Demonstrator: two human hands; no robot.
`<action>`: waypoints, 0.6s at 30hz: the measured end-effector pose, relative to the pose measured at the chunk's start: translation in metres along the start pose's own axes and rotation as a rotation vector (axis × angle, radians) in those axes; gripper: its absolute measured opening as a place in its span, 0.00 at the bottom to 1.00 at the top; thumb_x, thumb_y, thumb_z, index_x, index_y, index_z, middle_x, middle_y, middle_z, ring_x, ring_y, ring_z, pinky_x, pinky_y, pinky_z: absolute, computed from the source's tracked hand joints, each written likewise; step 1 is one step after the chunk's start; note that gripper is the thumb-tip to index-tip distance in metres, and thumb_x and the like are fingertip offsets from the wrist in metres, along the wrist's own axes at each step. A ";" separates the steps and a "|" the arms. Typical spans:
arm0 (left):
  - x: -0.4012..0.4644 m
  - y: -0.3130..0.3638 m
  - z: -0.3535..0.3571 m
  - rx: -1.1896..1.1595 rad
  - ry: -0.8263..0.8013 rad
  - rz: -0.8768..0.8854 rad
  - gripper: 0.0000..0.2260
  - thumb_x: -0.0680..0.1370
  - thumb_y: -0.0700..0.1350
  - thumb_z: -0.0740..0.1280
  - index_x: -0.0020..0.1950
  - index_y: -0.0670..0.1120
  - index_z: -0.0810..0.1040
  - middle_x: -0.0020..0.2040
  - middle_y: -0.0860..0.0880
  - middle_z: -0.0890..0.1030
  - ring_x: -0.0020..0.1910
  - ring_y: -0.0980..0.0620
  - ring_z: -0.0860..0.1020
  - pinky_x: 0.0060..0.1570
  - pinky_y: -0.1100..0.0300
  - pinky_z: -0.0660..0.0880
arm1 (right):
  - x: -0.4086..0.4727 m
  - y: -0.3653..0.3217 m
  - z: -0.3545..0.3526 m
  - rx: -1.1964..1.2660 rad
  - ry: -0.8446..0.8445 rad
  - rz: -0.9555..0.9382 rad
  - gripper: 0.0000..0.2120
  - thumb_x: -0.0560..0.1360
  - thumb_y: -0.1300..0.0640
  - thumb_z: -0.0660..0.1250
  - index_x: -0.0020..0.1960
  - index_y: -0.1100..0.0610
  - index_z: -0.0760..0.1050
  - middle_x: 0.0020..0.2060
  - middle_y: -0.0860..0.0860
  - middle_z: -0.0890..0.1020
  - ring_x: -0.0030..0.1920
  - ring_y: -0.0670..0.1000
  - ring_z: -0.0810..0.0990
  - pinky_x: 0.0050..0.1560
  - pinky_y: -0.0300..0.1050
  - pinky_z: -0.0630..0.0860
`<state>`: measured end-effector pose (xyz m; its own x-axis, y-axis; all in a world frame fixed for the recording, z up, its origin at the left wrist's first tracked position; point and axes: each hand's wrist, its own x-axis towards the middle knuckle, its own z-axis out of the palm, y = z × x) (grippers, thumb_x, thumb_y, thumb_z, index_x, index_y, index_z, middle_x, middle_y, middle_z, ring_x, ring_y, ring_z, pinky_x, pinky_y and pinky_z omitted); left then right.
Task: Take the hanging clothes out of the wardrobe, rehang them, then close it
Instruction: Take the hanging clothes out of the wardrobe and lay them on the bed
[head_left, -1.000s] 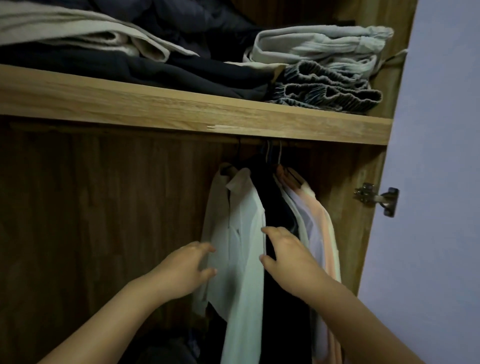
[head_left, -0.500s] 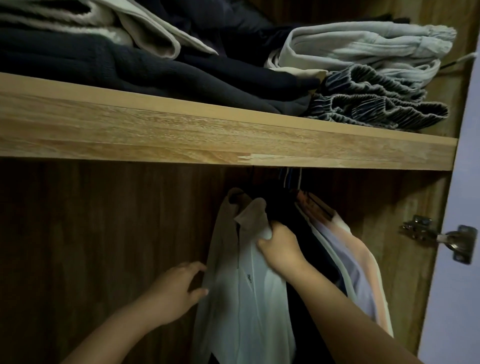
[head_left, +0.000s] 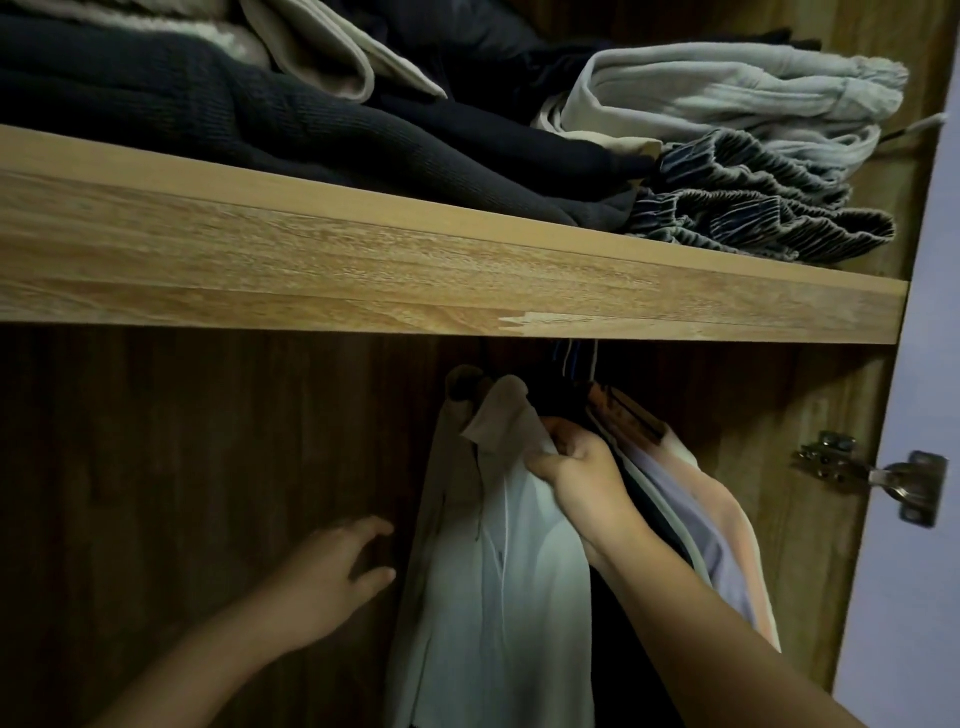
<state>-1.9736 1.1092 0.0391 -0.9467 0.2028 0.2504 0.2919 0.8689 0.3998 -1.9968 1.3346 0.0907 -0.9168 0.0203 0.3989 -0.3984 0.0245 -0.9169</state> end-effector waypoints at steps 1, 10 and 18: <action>0.001 0.000 0.000 0.002 -0.002 0.006 0.21 0.78 0.51 0.64 0.70 0.53 0.65 0.68 0.53 0.69 0.64 0.58 0.70 0.63 0.66 0.67 | 0.002 -0.002 0.000 0.016 0.005 -0.003 0.14 0.73 0.70 0.63 0.52 0.54 0.78 0.49 0.58 0.83 0.52 0.60 0.81 0.60 0.62 0.74; 0.005 -0.003 0.002 -0.060 0.001 0.026 0.20 0.78 0.49 0.63 0.69 0.53 0.65 0.68 0.55 0.69 0.64 0.59 0.70 0.62 0.67 0.66 | -0.025 0.006 -0.011 0.088 -0.050 -0.021 0.16 0.76 0.69 0.61 0.58 0.54 0.78 0.52 0.55 0.84 0.55 0.56 0.81 0.63 0.58 0.72; 0.008 0.010 0.003 -0.072 0.150 0.035 0.18 0.79 0.46 0.61 0.69 0.49 0.67 0.65 0.48 0.73 0.60 0.51 0.74 0.53 0.63 0.70 | -0.090 0.008 -0.053 0.126 -0.203 0.016 0.19 0.65 0.59 0.69 0.56 0.57 0.79 0.49 0.58 0.84 0.47 0.58 0.84 0.43 0.43 0.80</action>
<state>-1.9787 1.1211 0.0426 -0.9063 0.1580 0.3920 0.3385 0.8268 0.4493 -1.9159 1.3855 0.0484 -0.9048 -0.1817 0.3851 -0.3727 -0.0995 -0.9226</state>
